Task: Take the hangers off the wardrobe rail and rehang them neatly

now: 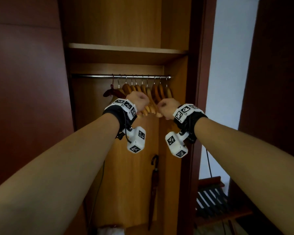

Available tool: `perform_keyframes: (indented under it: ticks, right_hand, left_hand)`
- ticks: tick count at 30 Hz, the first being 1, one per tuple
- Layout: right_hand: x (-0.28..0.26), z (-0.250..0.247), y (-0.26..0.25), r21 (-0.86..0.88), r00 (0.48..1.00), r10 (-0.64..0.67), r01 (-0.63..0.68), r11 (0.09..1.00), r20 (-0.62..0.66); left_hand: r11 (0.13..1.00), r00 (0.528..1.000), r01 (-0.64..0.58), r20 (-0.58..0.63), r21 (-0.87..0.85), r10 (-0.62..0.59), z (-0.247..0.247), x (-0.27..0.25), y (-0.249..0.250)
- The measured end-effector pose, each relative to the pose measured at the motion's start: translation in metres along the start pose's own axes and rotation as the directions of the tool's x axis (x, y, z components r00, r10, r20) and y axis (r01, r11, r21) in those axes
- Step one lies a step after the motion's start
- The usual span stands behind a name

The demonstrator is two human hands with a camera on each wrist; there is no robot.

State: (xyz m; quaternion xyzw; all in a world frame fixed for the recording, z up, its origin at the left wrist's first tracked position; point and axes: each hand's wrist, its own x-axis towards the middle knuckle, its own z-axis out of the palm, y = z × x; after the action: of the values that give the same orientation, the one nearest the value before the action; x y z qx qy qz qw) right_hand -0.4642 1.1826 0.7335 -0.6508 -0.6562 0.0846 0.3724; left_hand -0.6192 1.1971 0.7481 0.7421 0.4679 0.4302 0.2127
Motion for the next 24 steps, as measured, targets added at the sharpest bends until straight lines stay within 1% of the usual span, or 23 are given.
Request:
perform_keyframes:
  ticks: [3, 7, 11, 14, 17, 19, 24]
  right_hand:
    - [-0.027, -0.016, -0.003, -0.012, 0.999, 0.035, -0.036, 0.999, -0.041]
    - [-0.068, -0.029, -0.008, -0.045, 0.991, 0.080, -0.085, 0.995, -0.108]
    - [-0.121, -0.030, -0.014, -0.044, 0.979, 0.132, -0.140, 0.989, -0.156]
    - [-0.167, -0.027, -0.017, -0.082, 0.967, 0.168, -0.187, 0.979, -0.192]
    - [-0.216, -0.024, -0.015, -0.140, 0.955, 0.205, -0.237, 0.961, -0.214]
    - [-0.245, -0.028, -0.011, -0.155, 0.940, 0.262, -0.299, 0.942, -0.219]
    - [-0.311, -0.060, 0.001, -0.169, 0.882, 0.377, -0.433, 0.885, -0.282]
  left_hand:
    - [0.998, 0.998, -0.018, 0.062, -0.065, 0.022, 0.002, -0.018, 0.012]
    - [0.992, 0.992, -0.086, 0.082, -0.096, 0.094, 0.004, -0.049, 0.024]
    - [0.985, 0.982, -0.089, 0.154, -0.150, 0.112, 0.004, -0.090, 0.025]
    - [0.974, 0.971, -0.088, 0.199, -0.207, 0.130, 0.007, -0.121, 0.024]
    - [0.966, 0.953, -0.070, 0.268, -0.251, 0.138, 0.020, -0.154, 0.025]
    - [0.960, 0.935, -0.063, 0.319, -0.274, 0.153, 0.032, -0.175, 0.031]
    - [0.943, 0.884, -0.035, 0.429, -0.332, 0.183, 0.064, -0.221, 0.061]
